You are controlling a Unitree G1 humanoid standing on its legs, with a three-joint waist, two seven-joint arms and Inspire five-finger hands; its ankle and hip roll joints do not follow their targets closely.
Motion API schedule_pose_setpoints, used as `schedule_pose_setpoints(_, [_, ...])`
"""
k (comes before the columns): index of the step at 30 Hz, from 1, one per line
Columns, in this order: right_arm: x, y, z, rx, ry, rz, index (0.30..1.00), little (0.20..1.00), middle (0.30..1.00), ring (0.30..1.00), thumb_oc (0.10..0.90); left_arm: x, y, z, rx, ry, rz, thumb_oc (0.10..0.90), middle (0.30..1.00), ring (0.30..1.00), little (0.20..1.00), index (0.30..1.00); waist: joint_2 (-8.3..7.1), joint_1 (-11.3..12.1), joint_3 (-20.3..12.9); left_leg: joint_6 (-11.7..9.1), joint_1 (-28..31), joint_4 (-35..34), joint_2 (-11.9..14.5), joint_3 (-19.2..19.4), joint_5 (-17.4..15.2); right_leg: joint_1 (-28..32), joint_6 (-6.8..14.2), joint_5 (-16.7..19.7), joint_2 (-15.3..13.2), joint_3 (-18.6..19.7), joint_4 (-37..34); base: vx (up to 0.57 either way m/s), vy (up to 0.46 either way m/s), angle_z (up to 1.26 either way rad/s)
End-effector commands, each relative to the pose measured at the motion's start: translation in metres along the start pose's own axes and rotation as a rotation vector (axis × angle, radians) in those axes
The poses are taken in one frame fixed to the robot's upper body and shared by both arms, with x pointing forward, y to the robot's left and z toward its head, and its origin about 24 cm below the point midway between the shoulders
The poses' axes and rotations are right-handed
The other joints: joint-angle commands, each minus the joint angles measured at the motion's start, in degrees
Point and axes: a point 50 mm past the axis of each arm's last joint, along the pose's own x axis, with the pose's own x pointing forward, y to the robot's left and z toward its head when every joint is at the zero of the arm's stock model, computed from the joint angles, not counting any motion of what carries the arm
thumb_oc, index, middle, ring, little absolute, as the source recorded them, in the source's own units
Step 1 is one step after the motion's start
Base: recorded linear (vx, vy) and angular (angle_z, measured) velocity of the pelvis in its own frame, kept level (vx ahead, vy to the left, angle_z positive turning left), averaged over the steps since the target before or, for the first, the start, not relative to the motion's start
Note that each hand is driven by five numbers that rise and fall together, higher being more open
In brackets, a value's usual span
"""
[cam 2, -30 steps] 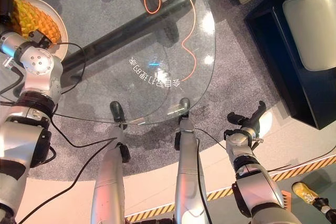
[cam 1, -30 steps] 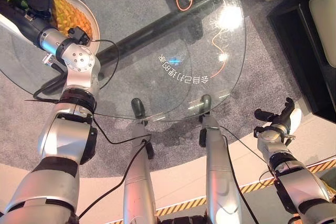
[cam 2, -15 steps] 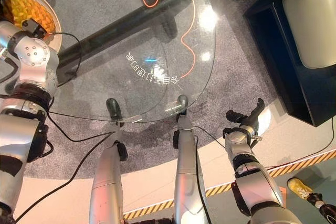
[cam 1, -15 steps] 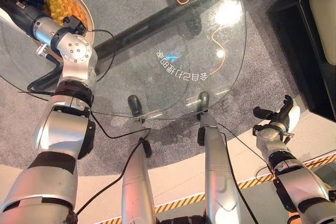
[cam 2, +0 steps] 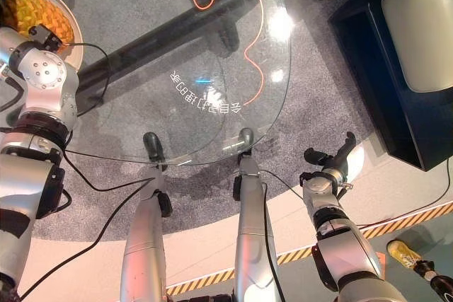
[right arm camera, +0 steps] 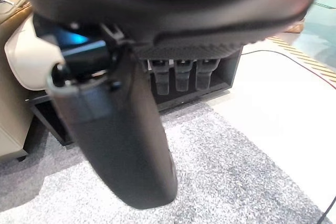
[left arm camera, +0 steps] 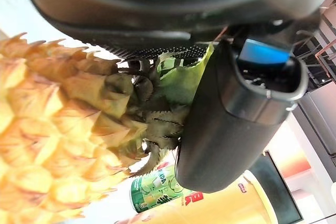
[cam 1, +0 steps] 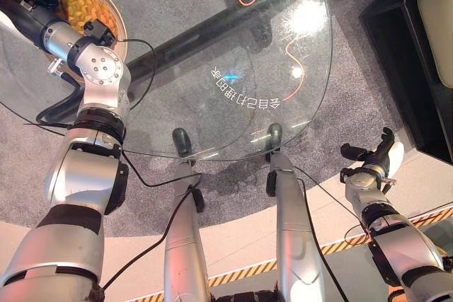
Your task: Pick up the fruit to the plate
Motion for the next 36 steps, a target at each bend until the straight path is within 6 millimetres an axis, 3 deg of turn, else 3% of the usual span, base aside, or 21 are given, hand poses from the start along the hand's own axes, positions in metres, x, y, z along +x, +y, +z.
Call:
schedule_pose_setpoints(1, [0.003, -0.014, -0.010, -0.014, 0.012, -0.094, 0.900, 0.900, 0.900, 0.900, 0.800, 0.032, 0.004, 0.046, -0.153, -0.213, 0.029, 0.583, 0.714, 0.714, 0.683, 0.714, -2.57, 2.0, -1.4, 0.4, -1.0, 11.8, -1.4, 0.5, -11.2, 2.5, -0.8, 1.5, 3.1, -1.0, -4.9, 0.00, 0.000, 0.00])
schedule_pose_setpoints(29, [0.003, -0.019, -0.014, 0.008, 0.033, -0.128, 0.900, 0.900, 0.900, 0.900, 0.800, 0.003, 0.014, 0.028, -0.184, -0.210, -0.109, 0.627, 0.752, 0.752, 0.727, 0.752, -1.98, 4.6, -1.4, 1.1, -1.2, 12.1, -2.5, -0.8, -11.6, 2.9, -0.5, 2.0, 2.6, -2.3, -5.4, 0.00, 0.000, 0.00])
schedule_pose_setpoints(34, [0.003, -0.021, -0.016, 0.010, 0.040, -0.133, 0.900, 0.900, 0.900, 0.900, 0.800, -0.001, 0.014, 0.027, -0.201, -0.208, -0.157, 0.668, 0.787, 0.787, 0.768, 0.787, -1.75, 4.9, -1.4, 1.2, -1.1, 12.1, -2.6, -0.9, -11.7, 3.0, -0.4, 2.1, 2.4, -2.5, -5.3, 0.00, 0.000, 0.00])
schedule_pose_setpoints(36, [0.003, -0.021, -0.017, 0.009, 0.043, -0.133, 0.900, 0.900, 0.900, 0.900, 0.800, -0.005, 0.014, 0.025, -0.208, -0.209, -0.178, 0.756, 0.862, 0.862, 0.856, 0.862, -1.65, 5.1, -1.4, 1.2, -1.0, 12.0, -2.8, -1.0, -11.8, 3.1, -0.4, 2.0, 2.3, -2.7, -5.3, 0.00, 0.000, 0.00])
